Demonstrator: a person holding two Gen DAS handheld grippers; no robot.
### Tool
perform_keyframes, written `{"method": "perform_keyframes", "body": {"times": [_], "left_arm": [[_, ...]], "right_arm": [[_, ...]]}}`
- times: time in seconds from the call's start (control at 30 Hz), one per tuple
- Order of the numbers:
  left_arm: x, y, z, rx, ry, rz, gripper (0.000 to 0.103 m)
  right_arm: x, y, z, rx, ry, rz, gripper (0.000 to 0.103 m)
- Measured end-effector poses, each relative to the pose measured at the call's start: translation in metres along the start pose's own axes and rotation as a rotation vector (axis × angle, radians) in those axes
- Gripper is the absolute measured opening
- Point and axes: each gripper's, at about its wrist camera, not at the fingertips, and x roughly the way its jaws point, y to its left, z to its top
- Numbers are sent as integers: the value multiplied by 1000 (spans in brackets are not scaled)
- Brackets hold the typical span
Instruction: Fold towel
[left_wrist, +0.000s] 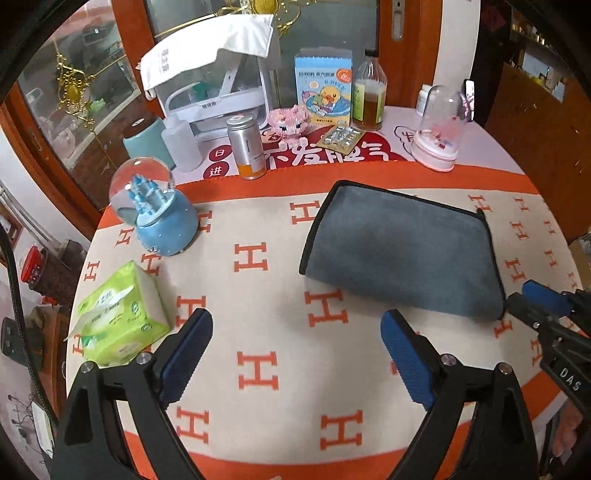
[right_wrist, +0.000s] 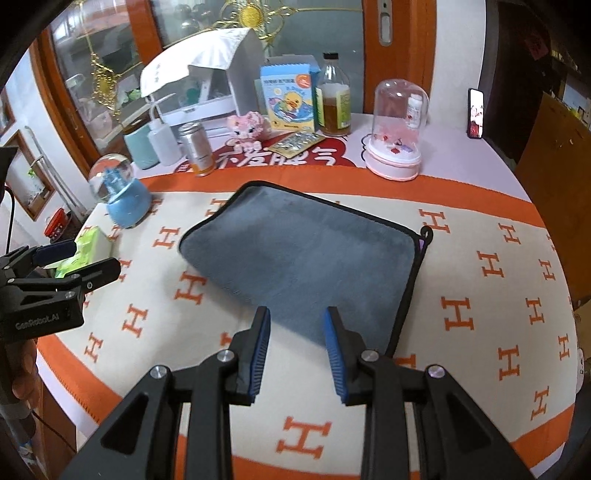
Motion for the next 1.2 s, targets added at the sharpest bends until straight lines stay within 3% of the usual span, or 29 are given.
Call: {"method": "perform_keyframes", "body": {"times": [0.43,0.57,0.9,1.2], "left_arm": [[-59,8,-40,-23,-43,-10,93],[-68,10,-52,-41,-39,-20,93],[-87,8,-85,-56,-24,-20,93],[-121,17,-105,-66,-73,2,93]], "right_arm": [[-58,40,-22,-28,-50,14,31],[-71,51,-33,-29,-61,25,40],[-96,66,-64,-18,-64,17,41],[-127,78,-83,10,-96,-26,41]]}}
